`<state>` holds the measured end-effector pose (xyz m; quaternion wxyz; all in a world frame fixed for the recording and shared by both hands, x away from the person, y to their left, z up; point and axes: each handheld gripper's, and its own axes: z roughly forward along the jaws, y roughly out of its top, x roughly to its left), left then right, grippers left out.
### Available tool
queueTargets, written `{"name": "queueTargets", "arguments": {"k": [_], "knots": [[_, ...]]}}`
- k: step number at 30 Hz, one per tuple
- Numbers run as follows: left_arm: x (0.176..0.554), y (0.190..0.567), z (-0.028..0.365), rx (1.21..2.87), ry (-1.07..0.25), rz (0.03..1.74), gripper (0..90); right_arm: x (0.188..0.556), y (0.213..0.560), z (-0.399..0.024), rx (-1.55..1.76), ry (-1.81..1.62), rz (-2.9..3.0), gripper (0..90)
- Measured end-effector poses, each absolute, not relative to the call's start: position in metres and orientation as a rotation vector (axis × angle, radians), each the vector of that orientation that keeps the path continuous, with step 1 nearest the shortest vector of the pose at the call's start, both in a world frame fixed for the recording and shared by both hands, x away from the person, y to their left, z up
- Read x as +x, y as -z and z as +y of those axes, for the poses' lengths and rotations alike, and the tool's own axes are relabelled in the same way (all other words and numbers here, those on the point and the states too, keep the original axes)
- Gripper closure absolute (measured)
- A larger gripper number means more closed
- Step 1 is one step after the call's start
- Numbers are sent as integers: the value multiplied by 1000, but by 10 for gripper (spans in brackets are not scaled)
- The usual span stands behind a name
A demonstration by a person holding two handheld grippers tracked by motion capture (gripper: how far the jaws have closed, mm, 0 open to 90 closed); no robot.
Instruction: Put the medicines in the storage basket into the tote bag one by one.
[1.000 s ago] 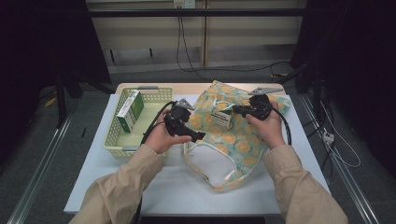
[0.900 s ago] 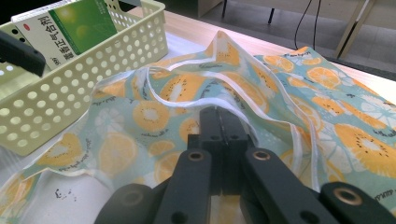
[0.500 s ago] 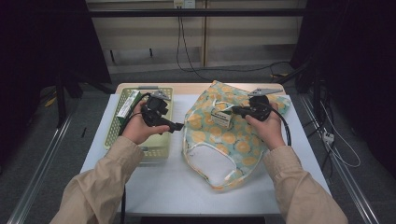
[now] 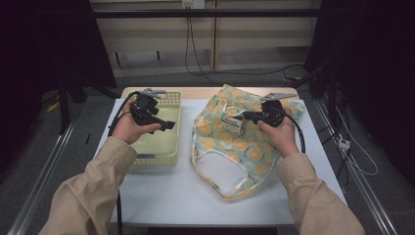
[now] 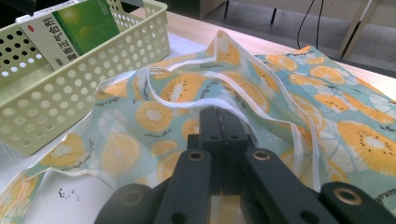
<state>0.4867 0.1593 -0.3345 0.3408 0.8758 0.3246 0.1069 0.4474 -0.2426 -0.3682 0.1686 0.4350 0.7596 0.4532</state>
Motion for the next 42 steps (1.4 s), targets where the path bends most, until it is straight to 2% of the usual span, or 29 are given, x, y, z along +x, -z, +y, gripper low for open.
{"name": "queueTargets", "arguments": {"k": [16, 35, 42], "knots": [[513, 329, 203, 2253, -365, 983, 142, 449, 369, -245, 1243, -1293, 2162, 900], [541, 351, 239, 2227, -435, 1167, 160, 450, 369, -246, 1245, -1305, 2160, 900], [546, 362, 233, 2289, -452, 1183, 242, 450, 368, -247, 1240, -1310, 2161, 900]]}}
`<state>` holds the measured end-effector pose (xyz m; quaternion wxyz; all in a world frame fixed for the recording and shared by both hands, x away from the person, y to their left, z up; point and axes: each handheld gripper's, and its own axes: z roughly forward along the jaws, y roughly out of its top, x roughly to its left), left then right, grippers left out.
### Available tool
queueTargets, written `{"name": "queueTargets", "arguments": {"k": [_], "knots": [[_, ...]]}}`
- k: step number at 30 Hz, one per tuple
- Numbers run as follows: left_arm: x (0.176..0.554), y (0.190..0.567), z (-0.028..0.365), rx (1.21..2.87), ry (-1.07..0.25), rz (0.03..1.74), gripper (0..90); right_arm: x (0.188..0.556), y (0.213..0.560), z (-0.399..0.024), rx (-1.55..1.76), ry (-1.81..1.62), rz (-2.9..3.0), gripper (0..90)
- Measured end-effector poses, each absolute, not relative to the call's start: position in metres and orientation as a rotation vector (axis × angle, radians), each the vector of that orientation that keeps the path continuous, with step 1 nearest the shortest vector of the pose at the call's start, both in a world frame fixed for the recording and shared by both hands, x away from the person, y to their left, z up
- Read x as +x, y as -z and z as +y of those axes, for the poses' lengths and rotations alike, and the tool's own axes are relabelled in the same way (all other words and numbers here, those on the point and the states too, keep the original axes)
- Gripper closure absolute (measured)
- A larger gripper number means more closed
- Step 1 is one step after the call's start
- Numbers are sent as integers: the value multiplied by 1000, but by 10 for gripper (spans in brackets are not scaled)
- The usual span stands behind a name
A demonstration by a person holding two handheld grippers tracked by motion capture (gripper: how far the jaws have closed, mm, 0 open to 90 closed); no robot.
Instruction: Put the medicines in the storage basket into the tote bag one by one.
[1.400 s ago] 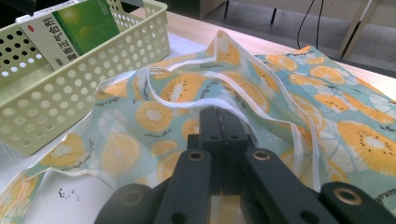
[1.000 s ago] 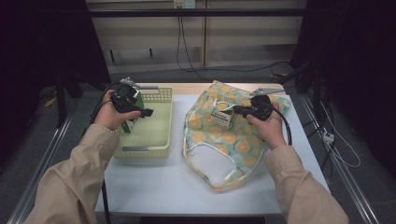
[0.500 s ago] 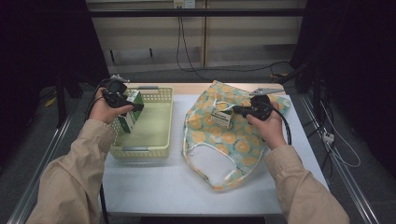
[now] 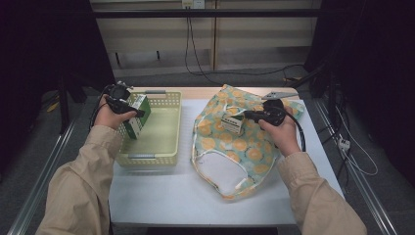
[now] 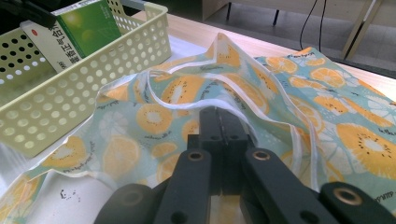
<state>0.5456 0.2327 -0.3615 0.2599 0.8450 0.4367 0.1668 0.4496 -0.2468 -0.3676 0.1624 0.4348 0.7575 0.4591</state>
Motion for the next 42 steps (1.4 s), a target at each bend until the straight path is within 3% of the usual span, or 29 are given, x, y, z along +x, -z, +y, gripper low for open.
{"name": "queueTargets", "arguments": {"k": [5, 7, 11, 27, 42], "knots": [[548, 373, 228, 2321, -433, 1213, 364, 449, 367, -248, 1235, -1312, 2163, 900], [548, 378, 228, 2321, -410, 1244, 495, 449, 367, -248, 1233, -1311, 2164, 900], [548, 380, 228, 2292, -398, 1266, 625, 449, 367, -249, 1230, -1310, 2165, 900], [518, 323, 194, 2253, -254, 1046, 630, 449, 368, -247, 1245, -1305, 2157, 900], [472, 289, 114, 2312, -137, 691, 630, 450, 365, -250, 1260, -1298, 2132, 900]]}}
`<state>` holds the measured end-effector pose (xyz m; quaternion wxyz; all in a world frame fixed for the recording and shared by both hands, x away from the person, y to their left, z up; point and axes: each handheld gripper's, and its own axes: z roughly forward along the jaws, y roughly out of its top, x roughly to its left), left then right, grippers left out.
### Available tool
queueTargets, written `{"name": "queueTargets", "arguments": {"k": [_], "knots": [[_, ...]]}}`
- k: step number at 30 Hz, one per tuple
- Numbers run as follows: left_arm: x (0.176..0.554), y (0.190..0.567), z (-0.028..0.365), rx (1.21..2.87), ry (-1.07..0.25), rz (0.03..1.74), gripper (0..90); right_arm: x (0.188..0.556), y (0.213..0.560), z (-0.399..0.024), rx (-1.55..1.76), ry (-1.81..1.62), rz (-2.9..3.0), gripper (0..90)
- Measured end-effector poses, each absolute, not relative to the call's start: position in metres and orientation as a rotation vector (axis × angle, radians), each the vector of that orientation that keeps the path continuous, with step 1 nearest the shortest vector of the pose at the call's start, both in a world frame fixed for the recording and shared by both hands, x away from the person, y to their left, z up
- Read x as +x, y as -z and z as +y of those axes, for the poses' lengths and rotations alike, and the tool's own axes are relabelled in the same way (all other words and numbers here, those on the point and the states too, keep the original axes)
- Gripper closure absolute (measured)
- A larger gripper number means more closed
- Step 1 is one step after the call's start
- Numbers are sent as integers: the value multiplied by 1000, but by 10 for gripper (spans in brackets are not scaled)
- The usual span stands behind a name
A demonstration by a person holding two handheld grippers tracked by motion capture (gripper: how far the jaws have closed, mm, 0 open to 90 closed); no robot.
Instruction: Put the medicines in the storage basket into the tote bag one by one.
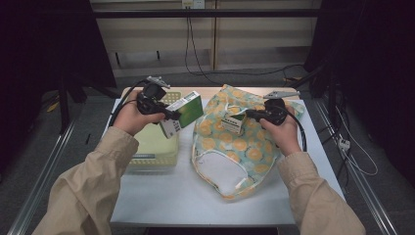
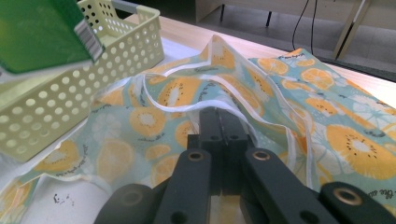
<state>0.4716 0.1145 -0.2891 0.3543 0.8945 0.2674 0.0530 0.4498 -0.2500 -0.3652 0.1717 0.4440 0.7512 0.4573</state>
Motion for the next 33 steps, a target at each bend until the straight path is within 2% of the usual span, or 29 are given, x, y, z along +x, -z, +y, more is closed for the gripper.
{"name": "queueTargets", "arguments": {"k": [7, 15, 22, 33], "knots": [[454, 294, 78, 2360, -85, 548, 630, 450, 360, -249, 1249, -1299, 2123, 900], [445, 325, 33, 2412, -38, 475, 629, 449, 354, -247, 1237, -1303, 2114, 900], [452, 355, 6, 2414, -9, 513, 629, 447, 352, -250, 1237, -1309, 2107, 900], [459, 379, -27, 2375, -19, 502, 629, 448, 352, -250, 1234, -1315, 2111, 900]]}}
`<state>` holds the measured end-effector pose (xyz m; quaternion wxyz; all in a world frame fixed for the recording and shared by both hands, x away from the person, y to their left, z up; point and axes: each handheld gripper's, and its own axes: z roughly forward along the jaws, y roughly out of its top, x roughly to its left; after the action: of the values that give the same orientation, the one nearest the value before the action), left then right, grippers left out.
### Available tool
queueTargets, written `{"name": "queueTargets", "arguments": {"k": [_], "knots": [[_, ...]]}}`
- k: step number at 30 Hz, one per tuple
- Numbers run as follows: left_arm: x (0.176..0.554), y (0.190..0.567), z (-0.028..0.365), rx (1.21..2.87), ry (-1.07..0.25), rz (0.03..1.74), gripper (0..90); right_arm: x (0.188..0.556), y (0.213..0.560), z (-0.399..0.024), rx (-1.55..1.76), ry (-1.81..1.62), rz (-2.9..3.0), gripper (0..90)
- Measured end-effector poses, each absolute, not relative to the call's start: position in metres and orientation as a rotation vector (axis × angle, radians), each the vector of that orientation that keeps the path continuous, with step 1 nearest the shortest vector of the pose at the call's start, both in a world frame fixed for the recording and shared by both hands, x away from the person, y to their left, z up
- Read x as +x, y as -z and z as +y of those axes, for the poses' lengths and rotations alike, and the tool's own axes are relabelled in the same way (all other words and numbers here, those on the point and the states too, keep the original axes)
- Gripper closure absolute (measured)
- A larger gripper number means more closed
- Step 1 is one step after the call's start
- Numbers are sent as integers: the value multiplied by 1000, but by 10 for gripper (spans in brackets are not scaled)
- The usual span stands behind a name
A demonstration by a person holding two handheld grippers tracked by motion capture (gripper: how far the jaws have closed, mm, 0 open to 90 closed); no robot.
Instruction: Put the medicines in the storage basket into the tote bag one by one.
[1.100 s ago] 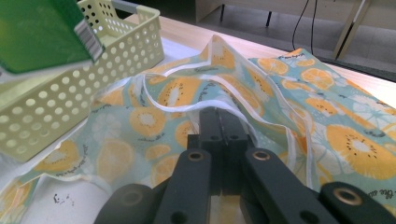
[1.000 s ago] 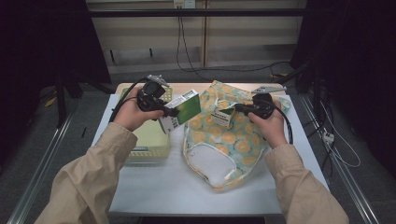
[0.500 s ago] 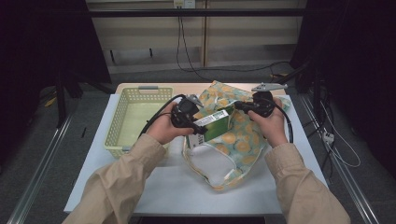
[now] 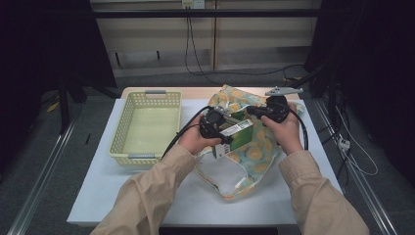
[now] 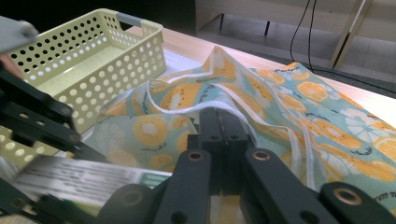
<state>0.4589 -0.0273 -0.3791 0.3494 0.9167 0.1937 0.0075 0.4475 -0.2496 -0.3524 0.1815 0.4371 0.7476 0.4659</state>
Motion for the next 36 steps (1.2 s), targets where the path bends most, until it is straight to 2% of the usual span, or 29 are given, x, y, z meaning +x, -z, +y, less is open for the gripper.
{"name": "queueTargets", "arguments": {"k": [13, 14, 16, 17, 21, 26, 28, 31, 33, 36], "knots": [[470, 397, -47, 2316, -75, 560, 609, 448, 354, -249, 1230, -1309, 2127, 900], [470, 398, -48, 2322, -75, 562, 549, 448, 354, -248, 1229, -1308, 2128, 900], [469, 400, -48, 2339, -78, 589, 367, 447, 354, -249, 1231, -1311, 2127, 900], [468, 400, -47, 2330, -74, 603, 320, 447, 353, -248, 1229, -1312, 2127, 900], [466, 390, -33, 2319, -79, 613, 237, 447, 354, -249, 1228, -1314, 2127, 900], [458, 374, -9, 2318, -88, 606, 213, 448, 356, -246, 1231, -1319, 2133, 900], [455, 370, 0, 2316, -77, 615, 227, 448, 357, -245, 1231, -1320, 2133, 900], [448, 367, 11, 2338, -56, 603, 335, 448, 357, -244, 1232, -1321, 2134, 900], [444, 366, 16, 2361, -46, 578, 468, 449, 357, -244, 1228, -1321, 2132, 900], [439, 372, 17, 2385, 8, 557, 750, 448, 356, -245, 1230, -1320, 2131, 900]]}}
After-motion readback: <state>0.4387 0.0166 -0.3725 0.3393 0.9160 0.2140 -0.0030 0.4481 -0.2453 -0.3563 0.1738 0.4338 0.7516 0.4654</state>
